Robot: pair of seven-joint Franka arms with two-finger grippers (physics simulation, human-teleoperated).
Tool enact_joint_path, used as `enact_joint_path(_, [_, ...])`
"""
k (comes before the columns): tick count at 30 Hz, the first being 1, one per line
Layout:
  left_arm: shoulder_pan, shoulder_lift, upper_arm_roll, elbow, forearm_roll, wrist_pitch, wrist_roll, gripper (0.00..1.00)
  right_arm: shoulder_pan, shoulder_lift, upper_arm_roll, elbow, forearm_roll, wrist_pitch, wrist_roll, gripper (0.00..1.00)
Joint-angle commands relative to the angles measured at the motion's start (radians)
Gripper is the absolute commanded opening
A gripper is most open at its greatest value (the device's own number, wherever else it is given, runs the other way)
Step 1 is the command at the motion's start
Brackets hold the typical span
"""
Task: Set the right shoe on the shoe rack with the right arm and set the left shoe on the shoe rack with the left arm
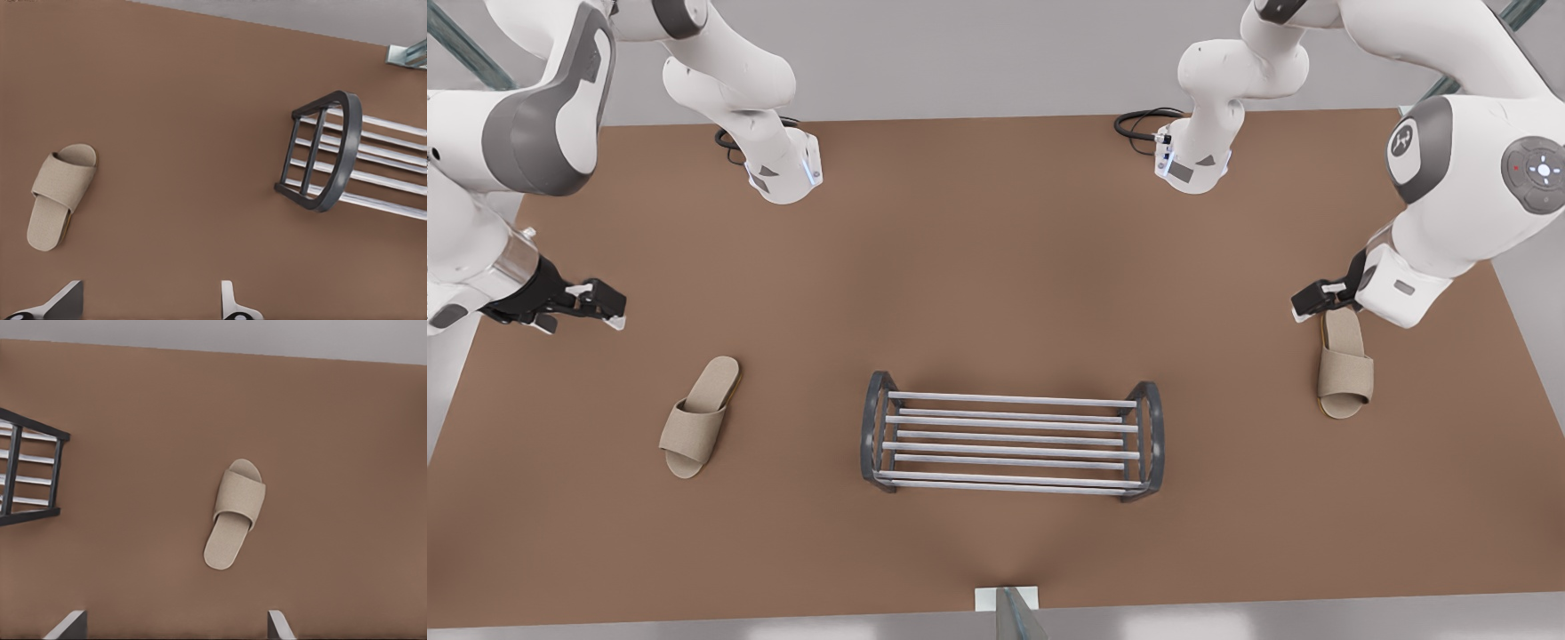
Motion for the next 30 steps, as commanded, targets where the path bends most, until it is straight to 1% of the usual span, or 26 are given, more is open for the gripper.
enact_joint_path(1, [0.000, -0.031, 0.000, -0.045, -0.001, 0.060, -0.030, 1.00, -0.006, 0.009, 0.000, -0.041, 0.019, 0.018, -0.037, 1.00])
enact_joint_path(2, [-0.002, -0.091, 0.006, -0.148, -0.001, 0.176, -0.036, 1.00, -0.008, -0.022, 0.000, -0.127, 0.019, 0.094, -0.037, 1.00])
enact_joint_path(3, [-0.002, -0.117, 0.024, -0.188, -0.012, 0.199, -0.037, 1.00, -0.008, -0.050, 0.000, -0.176, 0.019, 0.132, -0.037, 1.00])
enact_joint_path(4, [-0.002, -0.192, 0.092, -0.332, -0.123, 0.320, -0.039, 1.00, -0.008, -0.126, 0.000, -0.332, 0.019, 0.263, -0.046, 1.00])
enact_joint_path(5, [-0.002, -0.249, 0.147, -0.434, -0.192, 0.397, -0.031, 1.00, -0.003, -0.152, 0.001, -0.394, 0.011, 0.316, -0.055, 1.00])
enact_joint_path(6, [-0.002, -0.306, 0.215, -0.588, -0.307, 0.547, 0.016, 1.00, 0.003, -0.148, 0.004, -0.412, 0.005, 0.325, -0.162, 1.00])
enact_joint_path(7, [-0.002, -0.329, 0.238, -0.732, -0.430, 0.722, 0.108, 1.00, 0.009, -0.139, 0.027, -0.434, -0.030, 0.338, -0.190, 1.00])
enact_joint_path(8, [-0.002, -0.327, 0.265, -0.762, -0.528, 0.753, 0.180, 1.00, 0.011, -0.139, 0.037, -0.481, -0.081, 0.383, -0.210, 1.00])
enact_joint_path(9, [-0.002, -0.318, 0.342, -0.823, -0.706, 0.762, 0.386, 1.00, 0.011, -0.140, 0.072, -0.561, -0.153, 0.471, -0.245, 1.00])
enact_joint_path(10, [-0.002, -0.315, 0.382, -0.884, -0.808, 0.799, 0.540, 1.00, 0.011, -0.151, 0.089, -0.607, -0.203, 0.520, -0.291, 1.00])
enact_joint_path(11, [-0.002, -0.300, 0.434, -0.947, -0.932, 0.813, 0.772, 1.00, 0.009, -0.177, 0.101, -0.702, -0.308, 0.666, -0.342, 1.00])
enact_joint_path(12, [-0.002, -0.290, 0.471, -0.985, -0.983, 0.831, 0.916, 1.00, 0.009, -0.175, 0.101, -0.750, -0.412, 0.762, -0.350, 1.00])
enact_joint_path(13, [-0.002, -0.277, 0.501, -1.024, -1.036, 0.859, 1.065, 1.00, 0.008, -0.174, 0.101, -0.843, -0.545, 0.922, -0.365, 1.00])
enact_joint_path(14, [0.000, -0.258, 0.501, -1.051, -1.113, 0.903, 1.193, 1.00, 0.002, -0.202, 0.101, -0.940, -0.591, 1.048, -0.376, 1.00])
enact_joint_path(16, [0.001, -0.212, 0.505, -1.085, -1.246, 0.962, 1.438, 1.00, -0.037, -0.177, 0.087, -1.004, -0.926, 1.256, -0.368, 1.00])
enact_joint_path(17, [0.003, -0.182, 0.506, -1.085, -1.297, 0.973, 1.578, 1.00, -0.038, -0.162, 0.047, -1.006, -1.098, 1.338, -0.312, 1.00])
enact_joint_path(18, [0.003, -0.152, 0.508, -1.087, -1.334, 1.005, 1.693, 1.00, -0.037, -0.151, 0.011, -1.001, -1.367, 1.362, -0.114, 1.00])
enact_joint_path(20, [0.015, -0.117, 0.526, -1.085, -1.375, 1.025, 1.877, 1.00, -0.002, -0.076, 0.007, -0.983, -1.897, 1.361, 0.478, 1.00])
enact_joint_path(21, [0.029, -0.088, 0.540, -1.085, -1.377, 1.026, 1.914, 1.00, 0.002, -0.044, 0.001, -0.972, -2.014, 1.359, 0.624, 1.00])
enact_joint_path(23, [0.049, -0.030, 0.543, -1.081, -1.470, 1.023, 2.024, 1.00, 0.031, -0.039, -0.011, -1.006, -2.021, 1.320, 0.704, 1.00])
enact_joint_path(24, [0.058, 0.022, 0.543, -1.075, -1.542, 1.020, 2.115, 1.00, 0.060, -0.021, -0.016, -1.021, -2.089, 1.273, 0.820, 1.00])
enact_joint_path(25, [0.077, 0.055, 0.543, -1.061, -1.589, 1.012, 2.167, 1.00, 0.063, -0.002, -0.016, -1.044, -2.213, 1.240, 0.962, 1.00])
enact_joint_path(26, [0.092, 0.055, 0.543, -1.062, -1.630, 0.990, 2.165, 1.00, 0.063, -0.001, -0.016, -1.081, -2.280, 1.209, 1.047, 1.00])
enact_joint_path(27, [0.124, 0.085, 0.543, -1.062, -1.720, 0.920, 2.165, 1.00, 0.064, 0.035, -0.016, -1.092, -2.362, 1.143, 1.136, 1.00])
enact_joint_path(28, [0.152, 0.091, 0.543, -1.062, -1.753, 0.913, 2.162, 1.00, 0.077, 0.044, -0.017, -1.102, -2.411, 1.140, 1.200, 1.00])
enact_joint_path(30, [0.178, 0.091, 0.543, -1.064, -1.845, 0.876, 2.159, 1.00, 0.077, 0.045, -0.029, -1.118, -2.440, 1.115, 1.226, 1.00])
